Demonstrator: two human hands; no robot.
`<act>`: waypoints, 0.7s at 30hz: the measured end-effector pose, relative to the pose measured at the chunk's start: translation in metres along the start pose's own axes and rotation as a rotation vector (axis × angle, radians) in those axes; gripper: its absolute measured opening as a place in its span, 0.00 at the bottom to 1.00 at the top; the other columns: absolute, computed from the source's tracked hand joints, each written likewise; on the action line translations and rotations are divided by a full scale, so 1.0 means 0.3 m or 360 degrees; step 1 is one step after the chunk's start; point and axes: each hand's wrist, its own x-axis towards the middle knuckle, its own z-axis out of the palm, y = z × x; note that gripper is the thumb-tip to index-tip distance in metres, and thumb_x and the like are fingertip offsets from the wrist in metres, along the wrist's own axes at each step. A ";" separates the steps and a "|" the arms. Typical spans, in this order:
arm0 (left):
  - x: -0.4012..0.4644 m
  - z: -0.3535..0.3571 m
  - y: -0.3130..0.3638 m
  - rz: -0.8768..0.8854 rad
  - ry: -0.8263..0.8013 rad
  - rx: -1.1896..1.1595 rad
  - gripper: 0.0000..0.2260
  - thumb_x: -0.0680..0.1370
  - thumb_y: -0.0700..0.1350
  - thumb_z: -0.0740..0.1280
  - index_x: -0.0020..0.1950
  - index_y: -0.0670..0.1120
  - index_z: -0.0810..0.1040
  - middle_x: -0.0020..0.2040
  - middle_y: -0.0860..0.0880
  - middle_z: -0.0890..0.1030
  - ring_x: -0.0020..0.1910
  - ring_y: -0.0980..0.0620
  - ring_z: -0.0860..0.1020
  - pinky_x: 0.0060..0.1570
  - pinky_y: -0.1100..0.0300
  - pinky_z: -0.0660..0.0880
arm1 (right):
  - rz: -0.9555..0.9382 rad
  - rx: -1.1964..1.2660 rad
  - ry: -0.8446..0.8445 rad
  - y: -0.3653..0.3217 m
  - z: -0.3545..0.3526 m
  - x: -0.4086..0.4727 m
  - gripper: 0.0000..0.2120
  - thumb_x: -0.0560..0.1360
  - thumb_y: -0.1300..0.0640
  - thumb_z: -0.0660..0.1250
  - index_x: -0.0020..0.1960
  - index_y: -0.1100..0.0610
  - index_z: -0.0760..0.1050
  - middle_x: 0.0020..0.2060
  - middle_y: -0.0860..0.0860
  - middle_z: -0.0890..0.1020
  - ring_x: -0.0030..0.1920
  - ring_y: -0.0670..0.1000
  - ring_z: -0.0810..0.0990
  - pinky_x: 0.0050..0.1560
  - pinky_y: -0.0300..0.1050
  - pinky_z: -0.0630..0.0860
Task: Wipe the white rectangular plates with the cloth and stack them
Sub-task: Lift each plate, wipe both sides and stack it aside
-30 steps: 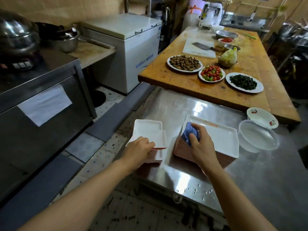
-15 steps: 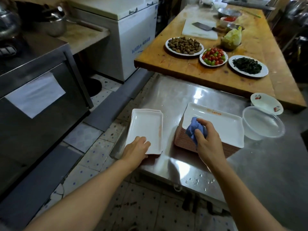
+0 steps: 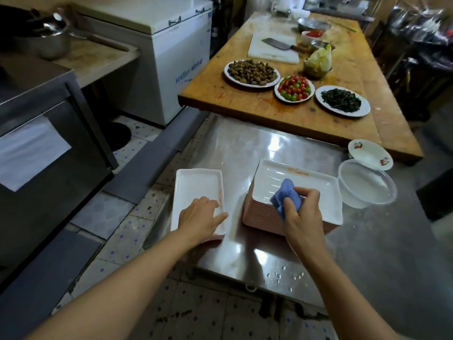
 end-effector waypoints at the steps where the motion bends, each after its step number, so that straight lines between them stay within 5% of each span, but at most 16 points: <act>1: 0.016 -0.015 0.029 0.0000 0.0037 -0.0138 0.20 0.78 0.59 0.60 0.66 0.49 0.72 0.62 0.50 0.75 0.60 0.49 0.73 0.53 0.53 0.72 | -0.0029 -0.0044 0.0022 -0.004 -0.003 0.013 0.04 0.79 0.58 0.59 0.52 0.52 0.64 0.38 0.41 0.74 0.37 0.37 0.76 0.32 0.29 0.69; 7: 0.124 -0.074 0.211 -0.0110 -0.0127 -0.0795 0.21 0.76 0.50 0.65 0.69 0.51 0.69 0.53 0.50 0.79 0.53 0.49 0.77 0.55 0.56 0.73 | -0.0203 -0.0321 -0.0100 0.015 0.034 0.127 0.03 0.78 0.61 0.60 0.51 0.57 0.70 0.47 0.53 0.76 0.47 0.52 0.75 0.42 0.39 0.64; 12: 0.183 -0.067 0.263 -0.0136 -0.0293 -0.1006 0.26 0.74 0.41 0.67 0.71 0.52 0.66 0.48 0.46 0.81 0.50 0.47 0.79 0.52 0.51 0.77 | -0.0436 -0.0999 -0.0236 0.071 0.091 0.163 0.11 0.76 0.59 0.65 0.55 0.59 0.80 0.60 0.61 0.73 0.61 0.61 0.69 0.58 0.48 0.64; 16: 0.209 -0.068 0.258 -0.0084 -0.0375 -0.1020 0.31 0.73 0.39 0.67 0.73 0.55 0.63 0.50 0.43 0.79 0.48 0.47 0.78 0.52 0.51 0.78 | -0.0329 -0.0777 -0.0623 0.087 0.131 0.202 0.13 0.74 0.62 0.63 0.55 0.67 0.79 0.54 0.61 0.75 0.55 0.59 0.74 0.57 0.46 0.70; 21: 0.226 -0.050 0.256 -0.0133 -0.0440 -0.1152 0.28 0.73 0.37 0.66 0.69 0.56 0.65 0.41 0.48 0.73 0.38 0.49 0.73 0.37 0.56 0.74 | -0.0519 -0.1044 -0.0525 0.099 0.148 0.320 0.16 0.76 0.63 0.60 0.63 0.61 0.73 0.62 0.57 0.73 0.61 0.55 0.70 0.61 0.44 0.66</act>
